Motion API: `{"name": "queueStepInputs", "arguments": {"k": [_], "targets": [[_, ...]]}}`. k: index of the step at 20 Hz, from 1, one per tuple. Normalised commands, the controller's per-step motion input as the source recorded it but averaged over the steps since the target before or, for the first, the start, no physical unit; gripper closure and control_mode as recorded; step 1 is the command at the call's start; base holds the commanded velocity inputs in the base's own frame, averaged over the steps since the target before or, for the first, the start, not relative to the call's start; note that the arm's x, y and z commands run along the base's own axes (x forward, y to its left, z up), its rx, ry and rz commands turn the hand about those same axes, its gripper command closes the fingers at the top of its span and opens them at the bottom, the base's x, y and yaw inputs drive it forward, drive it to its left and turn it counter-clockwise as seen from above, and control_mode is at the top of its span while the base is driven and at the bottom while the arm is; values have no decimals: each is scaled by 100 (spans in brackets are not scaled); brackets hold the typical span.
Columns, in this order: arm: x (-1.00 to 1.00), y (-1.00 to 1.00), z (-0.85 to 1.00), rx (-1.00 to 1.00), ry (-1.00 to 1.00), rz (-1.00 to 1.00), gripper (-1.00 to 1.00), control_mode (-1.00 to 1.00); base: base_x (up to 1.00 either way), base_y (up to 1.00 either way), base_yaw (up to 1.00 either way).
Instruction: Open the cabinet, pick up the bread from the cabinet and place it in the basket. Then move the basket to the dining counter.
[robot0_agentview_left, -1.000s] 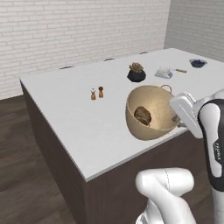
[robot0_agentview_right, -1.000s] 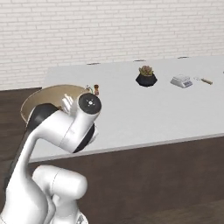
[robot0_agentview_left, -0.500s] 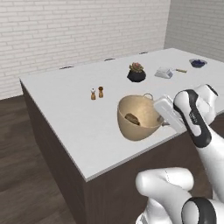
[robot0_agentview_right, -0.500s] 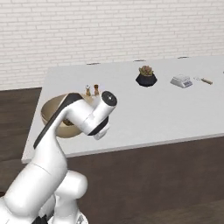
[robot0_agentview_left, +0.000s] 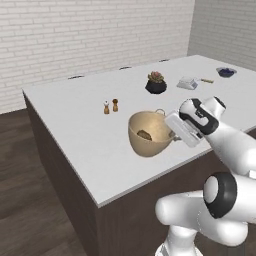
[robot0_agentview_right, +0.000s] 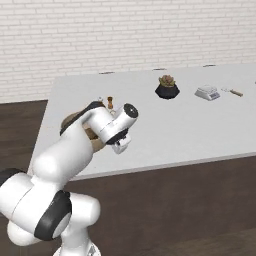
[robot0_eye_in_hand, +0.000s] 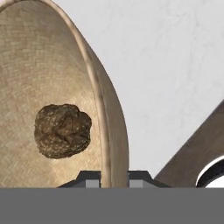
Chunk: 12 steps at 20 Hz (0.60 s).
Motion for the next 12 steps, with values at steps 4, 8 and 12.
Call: {"name": "queueStepInputs", "arguments": {"k": [4, 8, 12], "targets": [[40, 0, -35, -7, 2, -3, 100, -100, 0, 0, 0], [23, 1, -49, -7, -1, 0, 100, -100, 0, 0, 0], [26, 5, -53, -6, -6, 0, 100, -100, 0, 0, 0]]}}
